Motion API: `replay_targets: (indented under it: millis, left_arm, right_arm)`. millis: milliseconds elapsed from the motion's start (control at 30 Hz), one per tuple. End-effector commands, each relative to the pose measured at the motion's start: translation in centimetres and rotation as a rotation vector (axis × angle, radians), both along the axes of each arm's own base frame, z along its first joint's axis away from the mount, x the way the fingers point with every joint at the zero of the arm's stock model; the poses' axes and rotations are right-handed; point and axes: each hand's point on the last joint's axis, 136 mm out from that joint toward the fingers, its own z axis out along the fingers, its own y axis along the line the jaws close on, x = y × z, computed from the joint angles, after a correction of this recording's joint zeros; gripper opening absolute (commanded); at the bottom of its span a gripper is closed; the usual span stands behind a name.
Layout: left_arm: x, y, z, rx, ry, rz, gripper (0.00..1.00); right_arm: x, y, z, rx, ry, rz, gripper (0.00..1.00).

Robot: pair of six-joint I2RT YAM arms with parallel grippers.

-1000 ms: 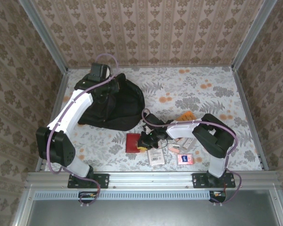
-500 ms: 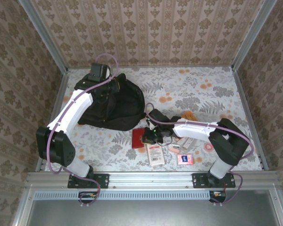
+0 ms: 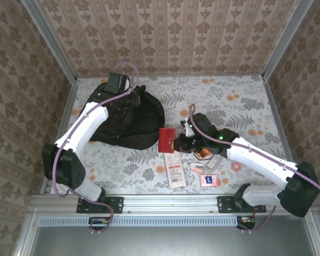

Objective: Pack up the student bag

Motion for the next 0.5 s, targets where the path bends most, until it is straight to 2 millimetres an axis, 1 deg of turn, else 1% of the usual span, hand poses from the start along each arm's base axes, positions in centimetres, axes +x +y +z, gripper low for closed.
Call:
replay_targets:
  millis: [0, 100, 167, 267, 367, 467]
  left_arm:
    - [-0.8, -1.6, 3.1, 0.023, -0.073, -0.065, 0.0]
    - [-1.3, -2.2, 4.3, 0.05, -0.105, -0.082, 0.0]
    - [-1.6, -2.4, 4.5, 0.053, -0.105, -0.087, 0.0]
    - [-1.9, -2.5, 4.7, 0.047, -0.108, -0.099, 0.0]
    - [-2.2, -2.6, 4.6, 0.044, -0.106, -0.114, 0.0]
    - [-2.5, -3.0, 4.8, 0.014, -0.12, -0.134, 0.0]
  right_arm:
    - [0.4, -1.3, 2.8, 0.012, -0.064, 0.003, 0.0]
    - [1.9, -1.7, 5.3, 0.048, -0.114, -0.03, 0.0]
    - [3.1, -1.8, 6.6, 0.064, -0.136, -0.053, 0.0]
    - [5.2, -1.7, 7.9, 0.079, -0.156, -0.096, 0.0]
    - [7.0, -0.8, 8.1, 0.075, -0.151, -0.111, 0.0]
    - [8.6, 0.2, 7.6, 0.073, -0.123, -0.13, 0.0]
